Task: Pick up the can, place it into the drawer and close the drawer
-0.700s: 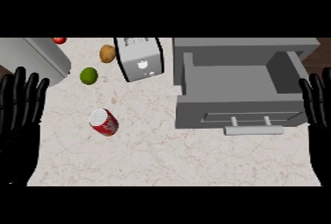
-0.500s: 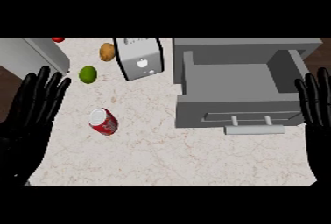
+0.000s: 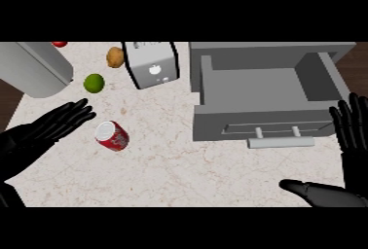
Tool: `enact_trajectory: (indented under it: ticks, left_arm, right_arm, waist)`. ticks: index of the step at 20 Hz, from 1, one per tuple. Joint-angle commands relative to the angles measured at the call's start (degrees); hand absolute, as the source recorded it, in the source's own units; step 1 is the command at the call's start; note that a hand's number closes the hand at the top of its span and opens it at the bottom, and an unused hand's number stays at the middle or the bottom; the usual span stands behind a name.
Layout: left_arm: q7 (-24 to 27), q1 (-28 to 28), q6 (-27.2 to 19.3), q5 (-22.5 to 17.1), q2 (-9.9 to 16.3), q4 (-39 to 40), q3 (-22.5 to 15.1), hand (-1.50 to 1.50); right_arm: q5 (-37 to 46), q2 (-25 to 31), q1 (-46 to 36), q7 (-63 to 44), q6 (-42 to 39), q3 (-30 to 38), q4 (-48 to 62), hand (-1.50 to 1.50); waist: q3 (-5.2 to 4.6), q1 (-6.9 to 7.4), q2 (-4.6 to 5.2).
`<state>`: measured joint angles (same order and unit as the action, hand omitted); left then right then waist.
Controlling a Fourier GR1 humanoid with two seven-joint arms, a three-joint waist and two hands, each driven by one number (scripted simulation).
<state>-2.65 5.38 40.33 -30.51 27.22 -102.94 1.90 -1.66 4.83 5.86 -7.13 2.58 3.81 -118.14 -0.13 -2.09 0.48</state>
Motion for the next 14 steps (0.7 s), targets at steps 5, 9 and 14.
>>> enact_trajectory:
  ticks: [5, 9, 14]
  left_arm:
    - [1.01, 7.67, 19.85, -10.03, 10.96, 19.52, 6.62, -1.5]
    - [-0.35, 10.28, 22.67, -11.27, 11.95, 24.91, 7.25, -1.5]
    - [-4.51, 11.63, 23.6, -21.27, 18.56, 30.35, 7.62, -1.5]
  right_arm:
    - [-4.17, 1.49, 5.76, 0.0, -2.49, 5.34, -1.16, -1.5]
    - [-10.88, 4.13, 8.71, -1.4, -6.56, 11.15, -3.84, -1.5]
    - [-10.77, 2.6, 12.33, 5.69, -9.71, 12.94, -0.69, -1.5]
  waist:
    - [0.12, 1.32, -0.38]
    - [0.13, 1.4, -0.45]
    - [0.18, 1.65, -0.53]
